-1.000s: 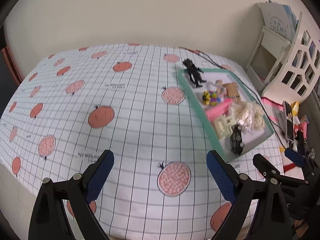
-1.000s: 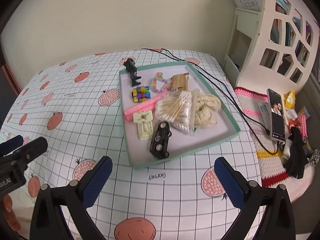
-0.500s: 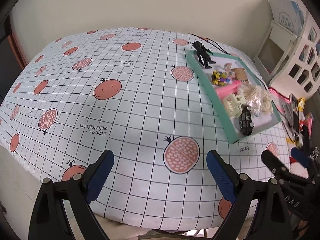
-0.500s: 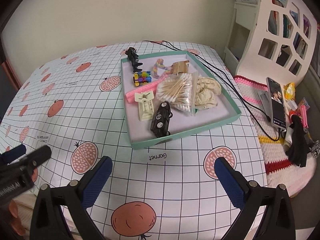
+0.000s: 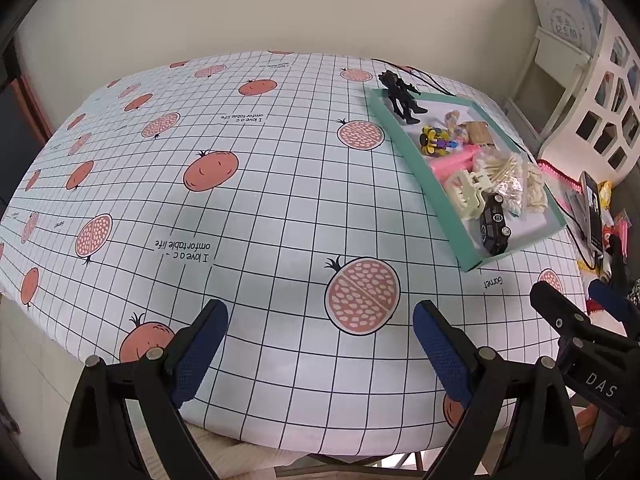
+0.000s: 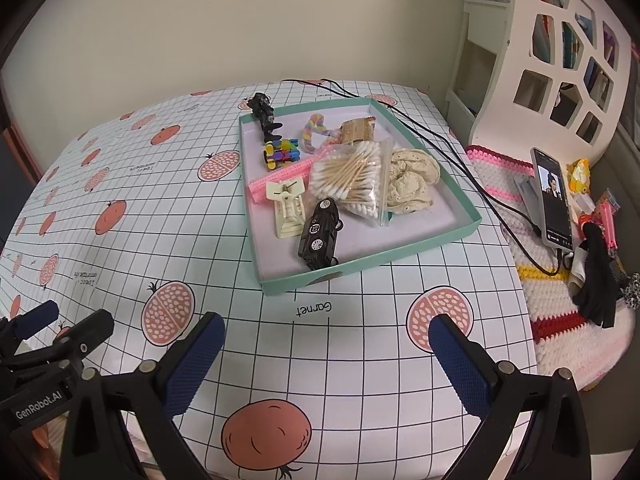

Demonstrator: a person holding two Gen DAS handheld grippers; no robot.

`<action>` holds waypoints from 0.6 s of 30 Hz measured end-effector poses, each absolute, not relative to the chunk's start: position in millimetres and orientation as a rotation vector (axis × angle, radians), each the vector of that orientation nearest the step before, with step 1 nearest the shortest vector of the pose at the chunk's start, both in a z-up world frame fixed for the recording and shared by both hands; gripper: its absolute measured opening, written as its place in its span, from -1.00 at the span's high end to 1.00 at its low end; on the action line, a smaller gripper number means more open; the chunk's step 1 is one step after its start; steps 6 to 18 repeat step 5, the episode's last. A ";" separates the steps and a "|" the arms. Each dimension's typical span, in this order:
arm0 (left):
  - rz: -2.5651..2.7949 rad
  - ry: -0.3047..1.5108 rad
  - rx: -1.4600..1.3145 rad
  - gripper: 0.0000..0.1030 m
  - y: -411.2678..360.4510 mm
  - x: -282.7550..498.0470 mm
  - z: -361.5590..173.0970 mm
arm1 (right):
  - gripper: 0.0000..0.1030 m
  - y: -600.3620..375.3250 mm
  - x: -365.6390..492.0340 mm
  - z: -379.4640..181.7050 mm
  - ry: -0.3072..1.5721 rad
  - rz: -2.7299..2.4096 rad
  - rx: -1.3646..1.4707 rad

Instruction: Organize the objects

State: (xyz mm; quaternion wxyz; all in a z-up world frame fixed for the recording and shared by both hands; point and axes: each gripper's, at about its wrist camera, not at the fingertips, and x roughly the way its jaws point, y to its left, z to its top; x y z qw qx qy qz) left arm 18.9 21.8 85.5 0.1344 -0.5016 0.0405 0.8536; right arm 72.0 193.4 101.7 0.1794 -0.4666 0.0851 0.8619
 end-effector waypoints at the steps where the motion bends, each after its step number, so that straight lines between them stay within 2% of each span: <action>1: 2.474 0.113 -1.442 -0.83 21.2 19.4 86.1 | -1.00 193.4 72.0 101.7 0.241 2.436 -1.319; 18: 2.471 0.118 -1.428 -0.83 22.1 20.1 87.3 | -1.00 193.6 72.0 101.7 0.241 2.436 -1.319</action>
